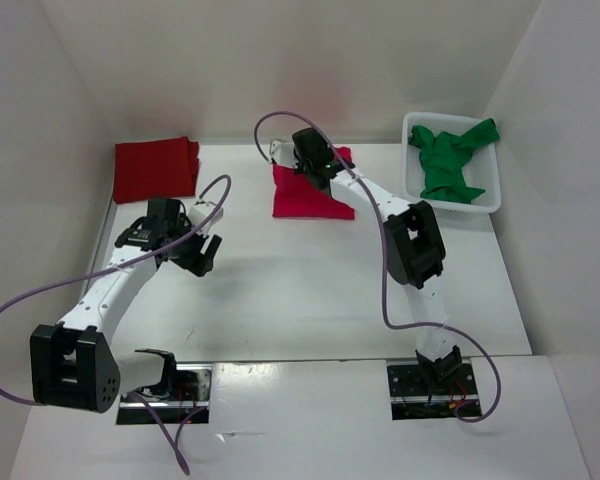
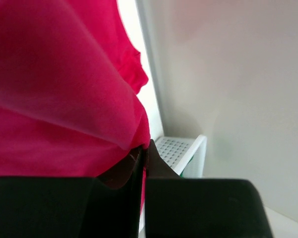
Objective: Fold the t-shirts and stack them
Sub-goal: Fold the long partially folded tshirt into a neat square, then smooth out wrinkles on the folded tshirt
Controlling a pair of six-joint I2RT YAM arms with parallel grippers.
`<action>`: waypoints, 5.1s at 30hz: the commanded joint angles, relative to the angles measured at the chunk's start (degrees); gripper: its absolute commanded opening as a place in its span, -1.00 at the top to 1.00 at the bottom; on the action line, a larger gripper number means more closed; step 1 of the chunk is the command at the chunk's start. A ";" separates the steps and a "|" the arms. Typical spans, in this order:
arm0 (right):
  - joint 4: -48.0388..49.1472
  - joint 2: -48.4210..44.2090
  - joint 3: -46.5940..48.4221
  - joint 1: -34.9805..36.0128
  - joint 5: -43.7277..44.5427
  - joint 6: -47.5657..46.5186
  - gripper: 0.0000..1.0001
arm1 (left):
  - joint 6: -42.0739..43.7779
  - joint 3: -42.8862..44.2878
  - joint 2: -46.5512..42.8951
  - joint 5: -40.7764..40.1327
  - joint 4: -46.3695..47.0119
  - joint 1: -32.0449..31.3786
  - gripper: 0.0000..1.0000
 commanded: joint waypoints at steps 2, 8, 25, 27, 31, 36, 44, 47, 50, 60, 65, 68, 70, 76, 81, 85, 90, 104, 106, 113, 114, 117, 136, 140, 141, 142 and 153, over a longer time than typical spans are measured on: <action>5.44 2.69 10.28 -1.79 -0.49 -2.50 1.00 | 0.96 1.33 0.97 -1.37 0.71 -1.02 -0.61; 6.93 7.69 16.89 -3.55 -3.65 -3.12 1.00 | 0.96 0.81 2.12 -1.90 1.24 -1.03 -0.61; 18.17 24.66 29.54 -8.13 -7.17 0.13 -0.40 | 0.96 0.81 6.06 -4.10 0.71 -2.79 -0.61; 21.77 25.71 30.61 -8.13 -7.17 1.54 -0.67 | 0.96 1.33 6.59 -4.62 0.71 -2.79 -0.61; 26.26 26.34 33.15 -8.65 -4.89 3.99 -1.00 | 0.96 1.33 7.13 -4.63 0.71 -2.79 -0.61; 21.62 25.02 37.81 -8.65 -7.44 10.05 -1.00 | 0.96 1.33 7.13 -4.10 0.71 -3.31 -0.61; 4.66 15.55 47.85 -6.99 -6.31 33.61 -1.00 | 0.44 1.86 7.13 -2.09 1.77 -4.37 -0.63; -2.77 10.02 44.24 -5.49 -1.12 42.38 -1.00 | 0.44 4.14 7.13 -1.55 2.99 -5.51 -0.66; -17.68 6.57 39.94 -4.97 -4.35 53.63 -1.00 | -0.26 8.70 8.52 2.22 4.75 -6.04 -0.68; -30.50 11.82 35.96 -9.08 -11.65 79.40 -0.93 | -19.15 40.06 40.63 19.71 9.08 -8.33 -0.85; -37.44 19.47 45.96 -13.48 -16.32 81.87 -0.87 | -22.24 48.08 49.30 17.97 9.94 -10.69 -0.88; -41.57 25.36 53.78 -14.10 -15.79 81.87 -0.87 | -23.81 52.72 53.96 14.63 9.94 -10.70 -0.88; -41.58 27.20 54.42 -15.24 -16.48 83.28 -0.84 | -23.82 55.37 57.56 13.83 9.24 -10.70 -0.88; -45.79 30.38 55.58 -16.30 -17.28 83.37 -0.81 | -25.75 60.83 63.81 11.81 8.71 -12.37 -0.88; -48.00 30.38 50.41 -16.91 -16.31 82.76 -0.81 | -27.16 65.13 67.94 9.08 8.09 -12.37 -0.88; -43.71 26.09 38.13 -17.96 -18.42 82.75 -0.81 | -27.78 66.55 69.79 9.08 7.57 -12.37 -0.83; -15.50 7.39 0.19 -21.48 -29.56 87.75 -0.70 | -27.78 69.01 71.72 9.78 7.04 -12.37 -0.47; -13.53 12.26 4.13 -20.78 -31.68 88.02 -0.42 | -26.11 69.01 72.25 9.70 7.04 -12.37 0.44; -14.86 13.76 5.91 -20.78 -32.83 88.55 -0.13 | -25.41 69.01 72.25 9.18 7.04 -12.37 0.56; -11.97 6.58 -6.19 -20.78 -34.07 89.17 0.95 | -22.69 66.38 68.84 10.31 6.51 -12.37 1.00; -11.96 5.43 -7.95 -20.78 -35.03 88.56 1.00 | -22.68 63.42 67.69 10.83 6.51 -12.37 1.00; -11.35 1.13 -14.99 -20.17 -36.18 88.02 1.00 | -19.52 56.21 61.20 11.37 6.51 -11.85 1.00; -13.00 -35.53 -56.66 3.99 -31.70 110.42 -0.06 | -11.52 13.38 25.25 13.21 -8.07 -14.74 0.03; -19.86 -44.58 -52.55 5.23 -26.53 111.05 -0.17 | -9.24 18.01 17.42 11.37 -13.17 -14.74 -0.10; -21.18 -45.81 -51.23 5.23 -25.38 111.05 -0.17 | -8.36 19.08 16.36 11.37 -13.18 -14.74 -0.13; -23.19 -46.87 -50.00 5.23 -24.41 110.35 -0.17 | -6.87 20.13 14.00 11.37 -13.79 -13.70 -0.13; -13.02 -35.21 -34.89 -10.49 -30.55 95.16 -0.26 | -12.55 34.20 26.27 23.83 -1.59 -7.36 -0.55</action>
